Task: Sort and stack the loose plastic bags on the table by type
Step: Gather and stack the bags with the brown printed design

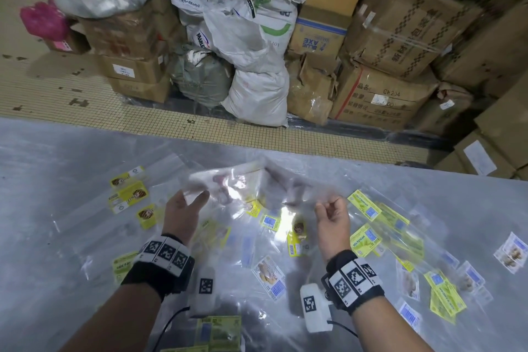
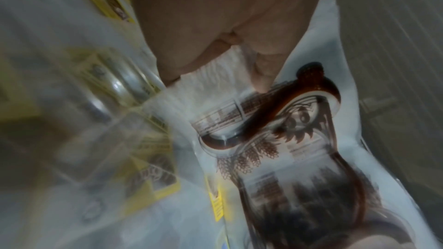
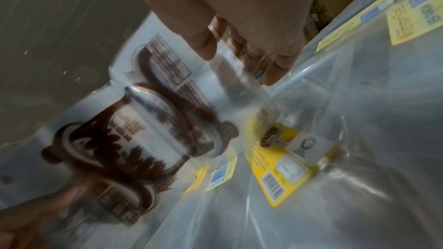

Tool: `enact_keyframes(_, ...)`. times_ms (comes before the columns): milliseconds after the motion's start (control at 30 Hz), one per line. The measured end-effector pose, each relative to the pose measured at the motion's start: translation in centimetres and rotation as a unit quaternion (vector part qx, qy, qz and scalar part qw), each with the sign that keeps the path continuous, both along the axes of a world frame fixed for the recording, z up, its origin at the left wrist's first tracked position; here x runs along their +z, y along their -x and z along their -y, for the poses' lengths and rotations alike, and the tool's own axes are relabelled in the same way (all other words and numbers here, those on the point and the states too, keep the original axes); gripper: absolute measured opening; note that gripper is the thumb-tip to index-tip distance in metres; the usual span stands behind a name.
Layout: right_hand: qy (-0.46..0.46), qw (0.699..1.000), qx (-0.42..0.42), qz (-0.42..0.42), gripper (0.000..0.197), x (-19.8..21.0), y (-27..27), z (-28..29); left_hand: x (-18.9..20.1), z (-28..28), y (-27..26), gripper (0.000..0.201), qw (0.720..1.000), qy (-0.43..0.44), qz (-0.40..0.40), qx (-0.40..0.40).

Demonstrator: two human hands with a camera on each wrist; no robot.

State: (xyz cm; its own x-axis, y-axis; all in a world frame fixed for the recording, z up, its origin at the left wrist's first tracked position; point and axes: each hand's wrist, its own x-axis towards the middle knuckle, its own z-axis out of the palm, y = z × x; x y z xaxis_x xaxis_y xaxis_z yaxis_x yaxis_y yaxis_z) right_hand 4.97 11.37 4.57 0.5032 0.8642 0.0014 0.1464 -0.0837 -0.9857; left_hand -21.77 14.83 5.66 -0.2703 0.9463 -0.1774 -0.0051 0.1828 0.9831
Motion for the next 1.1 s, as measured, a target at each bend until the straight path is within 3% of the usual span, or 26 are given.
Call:
enact_keyframes(200,0.016,1.000,0.016,-0.006,0.026,-0.2,0.0,0.0,-0.6,0.6,0.0,0.014,1.000,0.021,0.022,-0.003)
enact_keyframes(400,0.008,0.999,0.033,0.028,0.027,0.4,-0.2,-0.6,-0.3,0.0,0.1,0.006,0.999,0.009,-0.041,-0.027)
enact_keyframes(633,-0.037,0.999,0.029,0.026,0.016,3.3,-1.8,-2.1,1.8,-1.3,0.6,0.014,0.993,-0.001,-0.109,-0.042)
enact_keyframes(733,0.056,0.998,0.022,0.026,0.016,2.0,-2.9,-2.2,1.0,-1.7,1.6,0.019,0.980,0.069,-0.153,-0.103)
enact_keyframes(800,0.159,0.986,0.050,0.007,0.016,0.6,-2.8,-1.7,-0.4,-1.1,1.8,0.027,0.955,0.143,-0.206,-0.158)
enact_keyframes(900,0.255,0.965,0.058,0.026,0.021,-1.6,-2.4,-0.6,-2.9,0.2,2.0,0.011,0.935,0.204,-0.231,-0.173)
enact_keyframes(1033,0.282,0.955,0.051,0.071,0.022,-3.3,-2.4,-0.1,-3.8,0.7,2.2,0.047,0.942,0.204,-0.232,-0.134)
enact_keyframes(1100,0.281,0.955,0.054,0.083,0.022,-3.3,-2.4,0.0,-3.6,0.5,2.2,0.055,0.950,0.197,-0.218,-0.108)
